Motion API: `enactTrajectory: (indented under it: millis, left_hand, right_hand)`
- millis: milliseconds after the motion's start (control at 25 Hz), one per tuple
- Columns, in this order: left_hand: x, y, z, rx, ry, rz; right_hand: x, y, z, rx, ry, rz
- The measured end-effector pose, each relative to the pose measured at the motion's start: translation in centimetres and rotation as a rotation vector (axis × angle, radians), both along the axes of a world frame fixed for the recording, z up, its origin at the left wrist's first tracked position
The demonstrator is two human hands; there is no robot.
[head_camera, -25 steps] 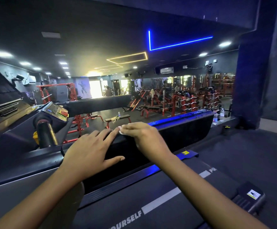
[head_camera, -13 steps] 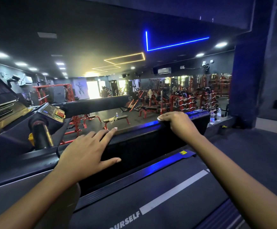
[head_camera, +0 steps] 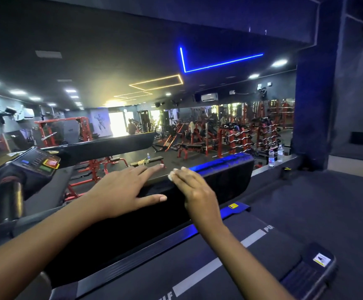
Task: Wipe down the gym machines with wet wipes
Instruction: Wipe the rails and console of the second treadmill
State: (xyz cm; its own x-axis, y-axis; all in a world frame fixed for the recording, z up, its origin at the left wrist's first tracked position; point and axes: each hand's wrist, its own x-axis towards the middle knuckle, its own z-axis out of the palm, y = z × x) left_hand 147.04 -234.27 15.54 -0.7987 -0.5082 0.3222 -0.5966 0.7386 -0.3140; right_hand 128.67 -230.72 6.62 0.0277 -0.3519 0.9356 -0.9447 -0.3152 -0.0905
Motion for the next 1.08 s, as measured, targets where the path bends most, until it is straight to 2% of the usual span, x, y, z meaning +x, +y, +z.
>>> enactTrajectory:
  millis: [120, 280, 440, 480, 600, 680, 840, 960, 1080]
  left_hand:
    - [-2.8, -0.4, -0.4, 0.021, -0.05, -0.041]
    - [-4.6, -0.7, -1.6, 0.069, -0.1, -0.096]
    - [-4.7, -0.7, -2.2, 0.016, -0.107, -0.097]
    - [-4.6, -0.8, -2.2, 0.011, -0.107, -0.098]
    - [-4.7, -0.9, -2.4, 0.0, -0.118, -0.101]
    - [-4.6, -0.9, -2.3, 0.003, -0.119, -0.1]
    - [-4.7, -0.7, -2.2, 0.017, -0.135, -0.107]
    - [-4.8, -0.8, -2.2, 0.015, -0.143, -0.1]
    - [-4.8, -0.9, -2.2, 0.022, -0.142, -0.102]
  right_hand:
    - [-5.8, -0.9, -0.5, -0.05, -0.095, -0.16]
    - [-11.6, -1.6, -0.8, -0.034, -0.127, -0.282]
    - [-13.0, -1.5, 0.9, -0.018, -0.261, -0.22]
    - [-11.6, -1.3, 1.4, -0.006, -0.22, -0.144]
    - [-6.9, -0.6, 2.0, 0.092, 0.088, 0.071]
    - [-7.9, -1.0, 3.1, 0.19, 0.142, 0.119]
    - [-13.4, -2.2, 4.9, 0.456, 0.099, 0.01]
    - [-17.0, -2.6, 5.7, 0.547, 0.107, -0.14]
    - [-19.2, -2.4, 6.6, 0.549, -0.055, -0.249]
